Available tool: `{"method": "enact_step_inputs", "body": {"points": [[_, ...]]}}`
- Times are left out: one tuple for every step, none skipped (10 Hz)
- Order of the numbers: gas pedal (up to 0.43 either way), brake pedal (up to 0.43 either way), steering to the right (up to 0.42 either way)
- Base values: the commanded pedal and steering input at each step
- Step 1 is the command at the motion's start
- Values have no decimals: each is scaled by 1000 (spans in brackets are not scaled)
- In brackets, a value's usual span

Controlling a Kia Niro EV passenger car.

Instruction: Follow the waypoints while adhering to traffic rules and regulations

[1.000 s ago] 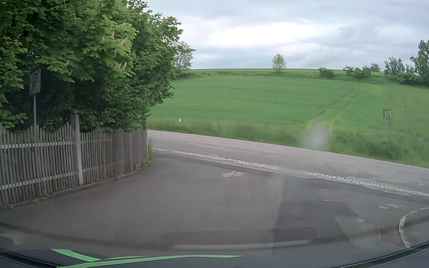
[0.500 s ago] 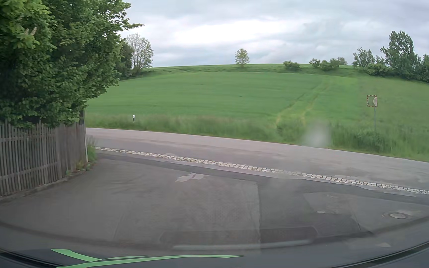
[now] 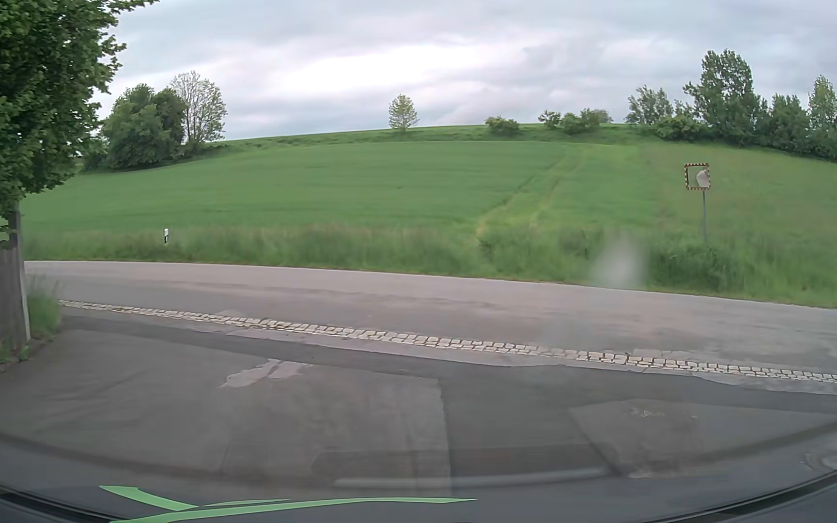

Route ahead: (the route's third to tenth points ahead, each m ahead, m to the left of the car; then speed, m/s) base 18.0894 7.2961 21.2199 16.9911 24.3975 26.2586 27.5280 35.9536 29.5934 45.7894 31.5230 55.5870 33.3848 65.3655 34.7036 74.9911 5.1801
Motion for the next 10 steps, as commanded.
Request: {"method": "enact_step_inputs", "body": {"points": [[0,305,191],[0,305,192],[0,305,190],[0,311,189],[0,311,189],[0,311,189],[0,311,188],[0,311,185],[0,311,182],[0,317,180]]}}
